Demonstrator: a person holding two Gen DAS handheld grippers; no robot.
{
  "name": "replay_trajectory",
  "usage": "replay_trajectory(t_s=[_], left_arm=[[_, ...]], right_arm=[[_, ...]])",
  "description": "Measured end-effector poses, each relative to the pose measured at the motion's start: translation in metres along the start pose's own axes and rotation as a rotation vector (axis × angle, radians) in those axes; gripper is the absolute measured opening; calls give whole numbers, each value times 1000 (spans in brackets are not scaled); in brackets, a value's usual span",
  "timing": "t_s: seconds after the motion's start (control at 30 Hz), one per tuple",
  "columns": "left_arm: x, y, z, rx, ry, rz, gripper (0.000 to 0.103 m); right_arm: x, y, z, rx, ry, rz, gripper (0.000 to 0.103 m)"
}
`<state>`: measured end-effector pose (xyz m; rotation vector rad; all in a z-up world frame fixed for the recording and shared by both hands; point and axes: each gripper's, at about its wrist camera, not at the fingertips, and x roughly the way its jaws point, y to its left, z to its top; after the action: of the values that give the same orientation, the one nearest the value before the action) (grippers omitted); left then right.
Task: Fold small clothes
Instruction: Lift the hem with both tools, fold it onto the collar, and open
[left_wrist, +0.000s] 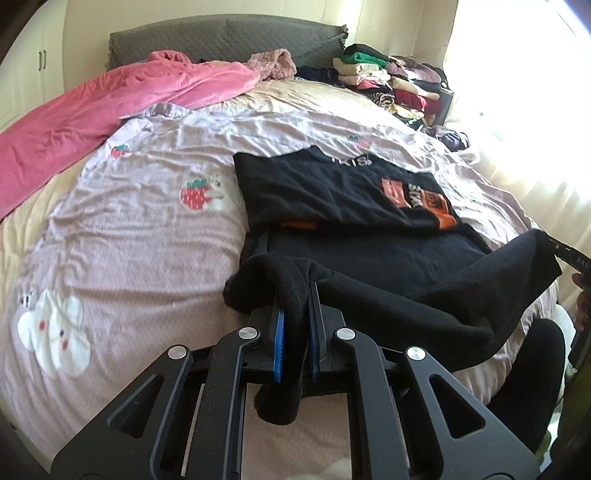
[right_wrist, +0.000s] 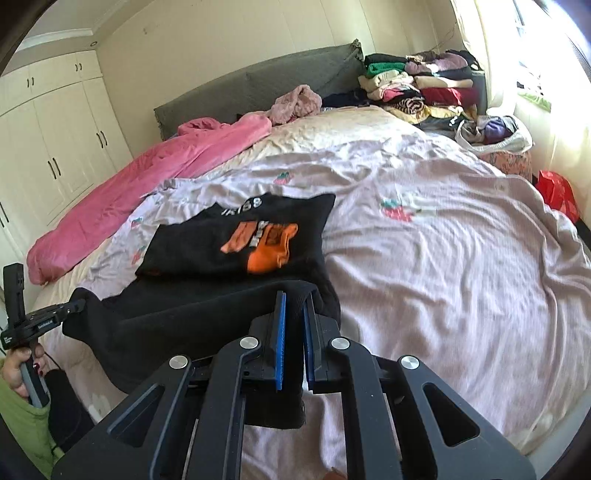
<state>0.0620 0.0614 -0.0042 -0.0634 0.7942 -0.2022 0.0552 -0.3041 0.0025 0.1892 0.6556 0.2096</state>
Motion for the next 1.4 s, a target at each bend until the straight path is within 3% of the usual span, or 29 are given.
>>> replay_trajectory(t_s=[0.47,0.9,1.4], left_arm=[[28,20,60,-31,-60,34,4],[72,37,105,-73,-72,56,4],[123,46,115,-85,-42,88,5]], right_arm=[[45,-4,63,-18,-57,-45,7],[99,-7,106,-19,-50,-108,7],[157,-26,97,20,38,-173,8]])
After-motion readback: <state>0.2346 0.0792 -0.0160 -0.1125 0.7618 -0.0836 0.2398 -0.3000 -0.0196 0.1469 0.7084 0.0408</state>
